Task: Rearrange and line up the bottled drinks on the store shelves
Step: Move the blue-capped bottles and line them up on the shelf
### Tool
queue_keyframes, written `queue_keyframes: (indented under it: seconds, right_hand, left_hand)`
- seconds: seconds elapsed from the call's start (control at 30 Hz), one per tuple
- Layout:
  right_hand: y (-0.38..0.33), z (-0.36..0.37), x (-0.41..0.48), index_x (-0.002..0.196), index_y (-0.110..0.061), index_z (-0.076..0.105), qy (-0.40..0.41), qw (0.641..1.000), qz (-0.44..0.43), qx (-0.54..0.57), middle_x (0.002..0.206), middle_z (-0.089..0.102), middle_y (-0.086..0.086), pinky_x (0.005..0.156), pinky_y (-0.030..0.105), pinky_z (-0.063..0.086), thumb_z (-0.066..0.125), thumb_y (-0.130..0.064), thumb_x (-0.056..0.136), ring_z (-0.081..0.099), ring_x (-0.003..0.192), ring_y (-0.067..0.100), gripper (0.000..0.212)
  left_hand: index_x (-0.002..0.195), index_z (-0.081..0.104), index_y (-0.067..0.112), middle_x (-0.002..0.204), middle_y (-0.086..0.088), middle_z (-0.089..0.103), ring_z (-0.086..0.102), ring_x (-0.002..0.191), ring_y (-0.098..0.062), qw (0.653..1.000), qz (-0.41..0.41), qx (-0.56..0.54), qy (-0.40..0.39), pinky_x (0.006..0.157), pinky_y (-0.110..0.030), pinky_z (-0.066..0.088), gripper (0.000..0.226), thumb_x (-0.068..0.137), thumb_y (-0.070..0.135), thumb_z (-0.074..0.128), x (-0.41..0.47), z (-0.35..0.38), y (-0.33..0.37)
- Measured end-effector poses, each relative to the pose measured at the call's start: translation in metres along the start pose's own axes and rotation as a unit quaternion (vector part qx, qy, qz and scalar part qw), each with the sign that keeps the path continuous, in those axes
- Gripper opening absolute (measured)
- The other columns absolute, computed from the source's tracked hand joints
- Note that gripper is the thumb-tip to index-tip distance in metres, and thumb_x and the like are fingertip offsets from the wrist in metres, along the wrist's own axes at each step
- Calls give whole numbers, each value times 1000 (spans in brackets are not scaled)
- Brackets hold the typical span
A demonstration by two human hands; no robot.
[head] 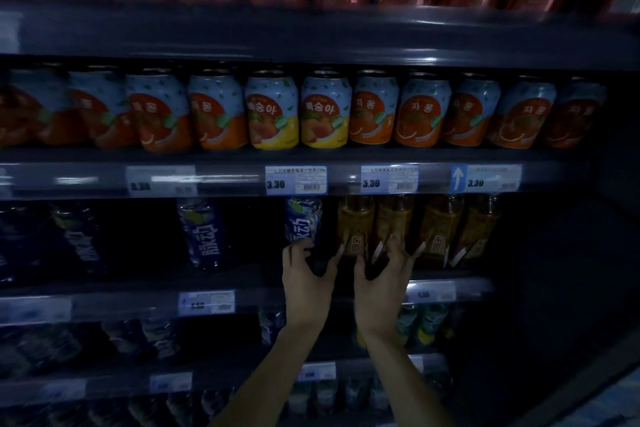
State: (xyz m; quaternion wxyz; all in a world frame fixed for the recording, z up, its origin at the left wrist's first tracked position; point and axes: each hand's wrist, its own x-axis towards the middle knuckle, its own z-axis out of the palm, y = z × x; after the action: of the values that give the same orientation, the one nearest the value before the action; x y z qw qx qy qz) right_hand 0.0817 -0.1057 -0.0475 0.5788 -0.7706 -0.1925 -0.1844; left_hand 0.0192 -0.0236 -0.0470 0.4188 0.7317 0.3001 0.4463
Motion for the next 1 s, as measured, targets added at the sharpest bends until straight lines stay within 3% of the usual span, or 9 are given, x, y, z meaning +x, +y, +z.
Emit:
queue_keyframes:
  seconds: [0.07,0.13,0.2,0.27,0.3,0.4,0.53,0.83,1.0]
  right_hand:
    - [-10,6,-7,132,-7,44,-14,1000,17,6,139,40,16,106,22,28,68,-15,87,32,136,21,52]
    - [-22,15,-15,129,-7,48,-21,1000,17,11,133,43,16,101,31,37,68,-18,87,40,128,29,48]
    - [-35,25,-26,126,-6,49,-23,1000,0,17,133,45,18,106,25,32,68,-17,86,32,136,21,46]
    - [-45,36,-36,125,-2,49,-20,1000,-17,17,131,47,20,105,8,22,70,-13,85,25,132,1,47]
    - [-51,43,-42,126,-2,48,-29,999,-14,22,130,47,18,103,9,25,70,-14,85,30,128,2,48]
    - [-70,66,-62,129,-5,47,-65,997,4,28,129,47,14,100,31,40,69,-18,86,48,119,24,50]
    - [-99,102,-91,129,-10,47,-86,995,0,39,125,49,8,93,21,36,69,-19,86,51,114,19,49]
    - [-142,164,-130,135,-13,41,-113,991,17,68,129,45,5,96,27,38,69,-25,86,48,117,16,58]
    - [-153,183,-133,136,-9,39,-93,992,26,75,131,42,9,94,25,38,71,-23,85,45,112,12,62]
  left_hand:
    - [112,49,28,103,19,44,45,95,7,1000,-1,-4,-1,78,1,34,45,78,20,77,2,-14,-3]
    - [113,48,29,103,22,43,43,94,11,1000,-14,-1,-2,76,4,33,44,80,23,76,4,-32,-7]
    - [114,48,27,105,17,45,41,94,11,1000,-24,9,5,74,6,31,44,80,26,75,7,-52,-13]
    - [115,47,27,108,12,47,41,94,10,999,-26,18,14,74,6,30,44,81,26,74,11,-71,-20]
    - [115,46,28,110,11,47,41,94,9,999,-28,21,19,75,5,30,44,81,27,74,13,-82,-24]
    - [112,43,33,111,12,47,43,98,5,998,-37,33,37,78,-3,33,42,82,29,72,21,-119,-37]
    - [113,45,32,108,14,45,49,101,-3,996,-46,39,66,80,-16,39,41,82,28,72,35,-174,-60]
    - [120,45,25,120,7,43,48,111,-15,987,-76,69,125,90,-29,45,43,85,29,69,70,-276,-105]
    - [127,41,23,122,8,38,44,112,-11,986,-100,53,126,90,-23,39,49,86,30,68,91,-308,-116]
